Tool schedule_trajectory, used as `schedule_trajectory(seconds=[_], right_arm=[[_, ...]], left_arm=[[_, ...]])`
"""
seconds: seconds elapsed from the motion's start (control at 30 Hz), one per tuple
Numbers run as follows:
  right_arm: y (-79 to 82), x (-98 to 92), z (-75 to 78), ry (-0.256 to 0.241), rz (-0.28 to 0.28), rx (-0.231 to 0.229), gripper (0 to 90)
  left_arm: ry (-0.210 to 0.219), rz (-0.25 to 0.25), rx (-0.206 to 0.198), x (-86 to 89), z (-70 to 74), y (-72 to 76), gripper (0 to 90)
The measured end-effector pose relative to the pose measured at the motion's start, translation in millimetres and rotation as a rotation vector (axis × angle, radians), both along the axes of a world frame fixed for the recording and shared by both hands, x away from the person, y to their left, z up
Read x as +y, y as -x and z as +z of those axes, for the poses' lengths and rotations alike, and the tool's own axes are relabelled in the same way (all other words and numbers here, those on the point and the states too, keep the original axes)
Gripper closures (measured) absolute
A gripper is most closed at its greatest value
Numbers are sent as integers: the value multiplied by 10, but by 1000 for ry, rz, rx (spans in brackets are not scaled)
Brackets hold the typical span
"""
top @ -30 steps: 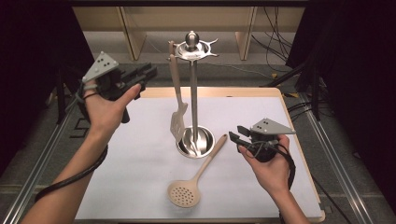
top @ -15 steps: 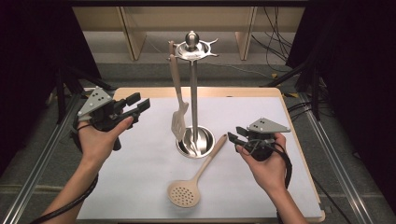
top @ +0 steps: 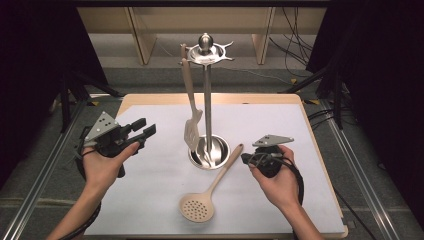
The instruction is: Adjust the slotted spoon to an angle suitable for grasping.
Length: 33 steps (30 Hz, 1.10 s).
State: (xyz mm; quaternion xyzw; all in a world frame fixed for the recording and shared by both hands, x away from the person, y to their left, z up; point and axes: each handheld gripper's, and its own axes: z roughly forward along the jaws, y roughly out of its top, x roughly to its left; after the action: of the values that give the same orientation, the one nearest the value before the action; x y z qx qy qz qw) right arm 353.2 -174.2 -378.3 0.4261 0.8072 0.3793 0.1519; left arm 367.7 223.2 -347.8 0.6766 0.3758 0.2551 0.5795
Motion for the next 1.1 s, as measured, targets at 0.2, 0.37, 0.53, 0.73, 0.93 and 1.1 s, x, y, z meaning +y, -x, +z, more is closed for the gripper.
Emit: schedule_trajectory(seconds=[0.2, 0.37, 0.53, 0.73, 0.93, 1.1], right_arm=[[-58, 188, -216, 28, 58, 72, 900], [-56, 419, -337, 66, 89, 179, 900], [-114, 584, -447, 101, 120, 222, 900], [-198, 741, -584, 97, 150, 247, 900], [-246, 852, -618, 113, 170, 259, 900], [-260, 940, -690, 135, 192, 281, 900]], left_arm=[[-8, 0, 6, 43, -34, 24, 547], [-4, 10, 3, 40, -36, 27, 547], [0, 10, -1, 4, -21, 6, 546], [-9, 5, 8, -12, -51, 4, 546], [-14, 8, 6, 7, -53, -5, 547], [-22, 5, 8, -4, -69, -6, 559]])
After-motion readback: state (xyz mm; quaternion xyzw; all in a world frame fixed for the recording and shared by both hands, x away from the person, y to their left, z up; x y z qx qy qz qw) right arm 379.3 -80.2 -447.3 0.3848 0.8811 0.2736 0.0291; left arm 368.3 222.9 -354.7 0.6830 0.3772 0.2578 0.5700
